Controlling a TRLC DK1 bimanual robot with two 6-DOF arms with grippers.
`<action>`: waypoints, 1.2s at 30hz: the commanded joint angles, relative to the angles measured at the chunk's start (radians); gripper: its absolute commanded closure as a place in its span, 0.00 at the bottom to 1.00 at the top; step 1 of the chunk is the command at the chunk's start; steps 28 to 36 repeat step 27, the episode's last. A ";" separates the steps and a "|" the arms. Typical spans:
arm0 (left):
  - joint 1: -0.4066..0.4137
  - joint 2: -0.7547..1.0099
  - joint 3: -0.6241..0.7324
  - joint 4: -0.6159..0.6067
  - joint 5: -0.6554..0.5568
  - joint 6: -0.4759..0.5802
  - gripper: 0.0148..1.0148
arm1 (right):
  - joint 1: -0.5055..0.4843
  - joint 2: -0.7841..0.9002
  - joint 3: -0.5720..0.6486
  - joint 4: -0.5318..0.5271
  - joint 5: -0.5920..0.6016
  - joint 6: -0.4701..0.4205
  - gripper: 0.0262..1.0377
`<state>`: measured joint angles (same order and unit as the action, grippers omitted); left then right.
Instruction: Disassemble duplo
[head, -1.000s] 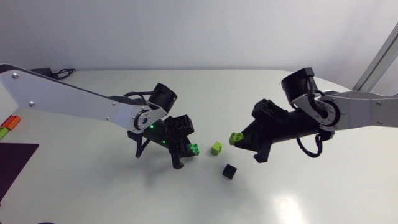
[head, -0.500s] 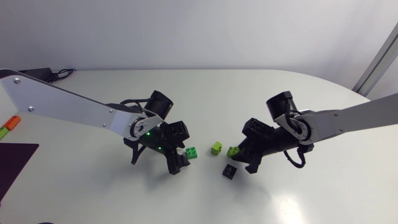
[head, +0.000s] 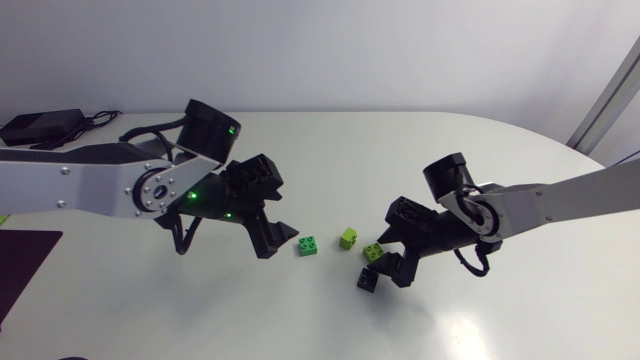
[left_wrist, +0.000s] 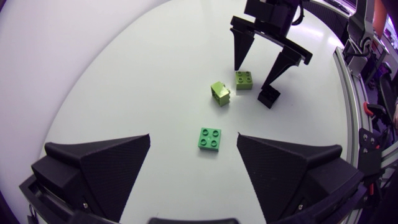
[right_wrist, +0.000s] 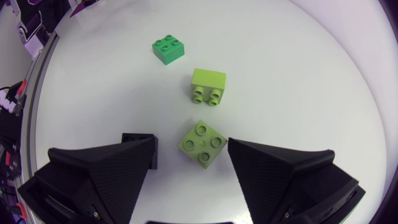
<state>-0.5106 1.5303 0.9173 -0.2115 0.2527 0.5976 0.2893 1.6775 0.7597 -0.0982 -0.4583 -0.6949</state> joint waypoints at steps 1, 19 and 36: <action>-0.005 -0.061 -0.034 -0.025 -0.024 -0.045 0.04 | 0.004 -0.079 -0.036 -0.020 0.010 0.018 0.04; -0.051 -0.449 -0.080 -0.256 -0.228 -0.236 0.04 | -0.059 -0.849 -0.034 -0.526 0.112 0.209 0.04; -0.089 -0.559 -0.095 -0.402 -0.306 -0.331 0.04 | -0.064 -1.018 0.039 -0.750 0.150 0.325 0.04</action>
